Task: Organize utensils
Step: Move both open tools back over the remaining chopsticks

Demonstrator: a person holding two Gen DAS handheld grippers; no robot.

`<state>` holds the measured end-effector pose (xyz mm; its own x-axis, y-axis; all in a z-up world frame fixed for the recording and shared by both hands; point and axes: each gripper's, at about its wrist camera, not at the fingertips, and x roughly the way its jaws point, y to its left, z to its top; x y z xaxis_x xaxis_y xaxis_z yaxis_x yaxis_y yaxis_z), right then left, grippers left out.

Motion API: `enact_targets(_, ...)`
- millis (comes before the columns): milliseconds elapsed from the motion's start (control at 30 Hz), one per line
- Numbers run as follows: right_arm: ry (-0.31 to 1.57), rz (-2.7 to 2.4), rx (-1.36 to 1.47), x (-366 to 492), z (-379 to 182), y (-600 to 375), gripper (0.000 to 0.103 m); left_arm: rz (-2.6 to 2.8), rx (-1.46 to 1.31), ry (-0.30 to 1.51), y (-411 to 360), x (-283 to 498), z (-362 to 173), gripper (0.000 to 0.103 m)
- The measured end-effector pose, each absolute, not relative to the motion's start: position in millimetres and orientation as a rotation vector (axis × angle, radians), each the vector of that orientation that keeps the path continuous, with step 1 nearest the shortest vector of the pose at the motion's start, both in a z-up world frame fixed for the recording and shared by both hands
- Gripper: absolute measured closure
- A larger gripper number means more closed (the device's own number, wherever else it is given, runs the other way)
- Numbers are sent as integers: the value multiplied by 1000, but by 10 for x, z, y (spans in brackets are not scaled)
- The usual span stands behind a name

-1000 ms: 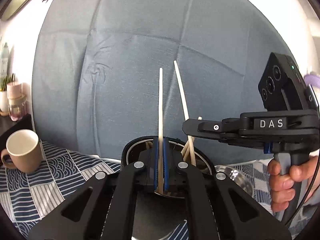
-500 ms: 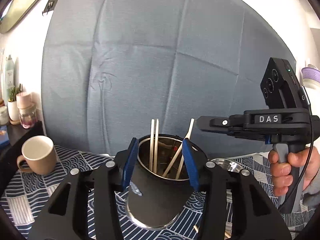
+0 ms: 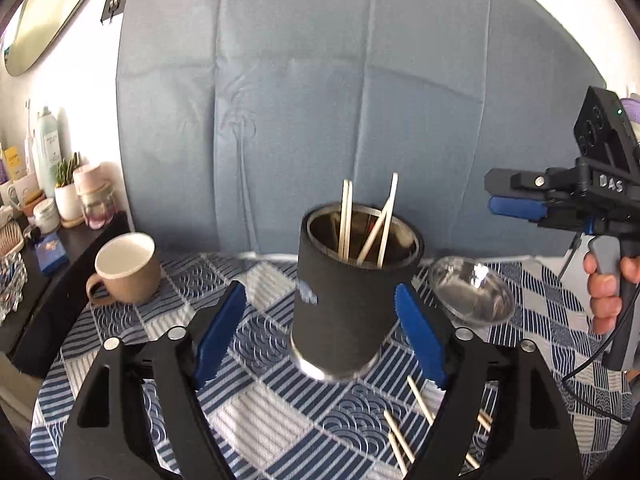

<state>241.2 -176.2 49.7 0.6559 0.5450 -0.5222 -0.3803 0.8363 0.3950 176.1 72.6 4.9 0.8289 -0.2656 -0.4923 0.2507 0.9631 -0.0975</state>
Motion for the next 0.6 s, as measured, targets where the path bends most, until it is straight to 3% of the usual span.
enact_targets(67,705,511,253,2330,433,-1799,29,-256,-24,578,714,1720,-33,15)
enact_targets(200,771,479,214,2169,299,-1828,17,-255,-16,671,702,1570,-212,13)
enact_targets(600,1038,331,45,1851,-390,-1890,16,-232,78,951,604,1273,-758,10)
